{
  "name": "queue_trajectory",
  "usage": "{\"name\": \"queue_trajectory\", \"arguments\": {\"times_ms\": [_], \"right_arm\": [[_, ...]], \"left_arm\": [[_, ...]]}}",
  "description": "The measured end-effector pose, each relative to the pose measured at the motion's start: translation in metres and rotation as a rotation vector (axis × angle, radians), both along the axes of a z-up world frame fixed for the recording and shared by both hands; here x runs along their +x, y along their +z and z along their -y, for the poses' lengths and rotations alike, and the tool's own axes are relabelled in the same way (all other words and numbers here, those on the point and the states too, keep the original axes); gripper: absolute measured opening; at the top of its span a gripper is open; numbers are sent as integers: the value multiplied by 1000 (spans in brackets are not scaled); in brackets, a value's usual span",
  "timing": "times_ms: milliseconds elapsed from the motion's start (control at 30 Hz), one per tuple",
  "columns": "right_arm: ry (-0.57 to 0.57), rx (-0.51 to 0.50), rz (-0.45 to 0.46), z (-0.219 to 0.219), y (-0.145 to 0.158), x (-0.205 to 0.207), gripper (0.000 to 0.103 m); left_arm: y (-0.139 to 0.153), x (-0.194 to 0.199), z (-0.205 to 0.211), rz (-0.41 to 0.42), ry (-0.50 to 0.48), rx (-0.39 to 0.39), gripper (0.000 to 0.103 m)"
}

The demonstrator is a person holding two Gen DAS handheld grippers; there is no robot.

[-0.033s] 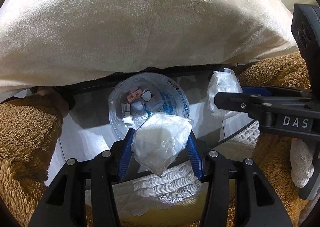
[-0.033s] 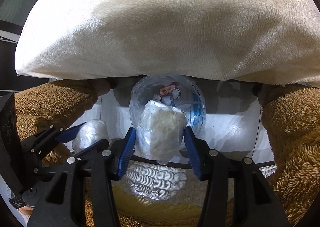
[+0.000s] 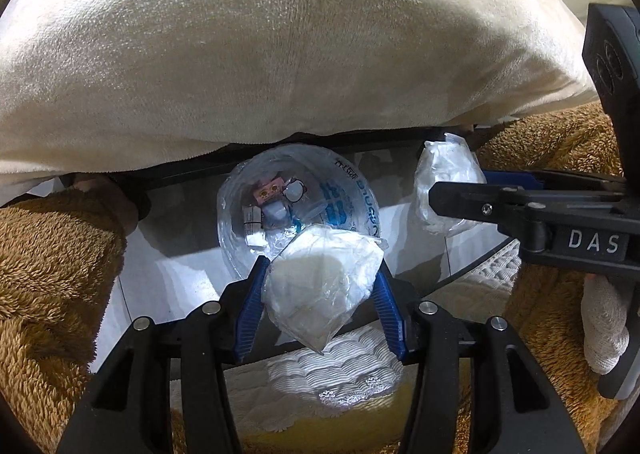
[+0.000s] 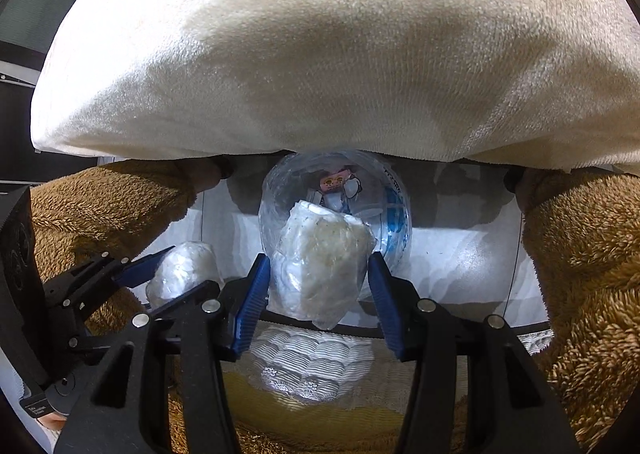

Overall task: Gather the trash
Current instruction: 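Open both tools to drop the white bags into the bin, then raise both open tools back toward the remaining trash on the bed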

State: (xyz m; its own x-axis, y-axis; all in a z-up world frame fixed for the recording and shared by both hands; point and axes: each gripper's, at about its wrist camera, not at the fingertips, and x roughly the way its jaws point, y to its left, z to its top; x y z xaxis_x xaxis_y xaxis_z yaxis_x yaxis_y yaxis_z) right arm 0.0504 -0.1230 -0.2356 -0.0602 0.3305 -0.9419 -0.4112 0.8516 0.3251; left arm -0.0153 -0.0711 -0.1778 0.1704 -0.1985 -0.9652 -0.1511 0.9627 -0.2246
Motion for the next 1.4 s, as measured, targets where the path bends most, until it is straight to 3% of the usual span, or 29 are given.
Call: {"name": "queue_trajectory", "arguments": {"times_ms": [100,433,700,900,1167,1400], "right_arm": [[-10,12,3,2,2,1,62],[-13,29,21,5,6,0,62],[-16,104,80,14,23,-5,62],[-29,195,167,27,45,-7,62],[-31,320,360,47,88,-13,62],[-18,362,499,53,116,-14,63]], "left_arm": [[1,-1,-1,9,6,-4,65],[7,-1,-2,38,24,-8,65],[22,-7,-9,116,45,-33,65],[42,-13,-15,229,56,-61,65],[75,-22,-24,412,69,-49,65],[107,-28,-38,561,85,-51,65]]}}
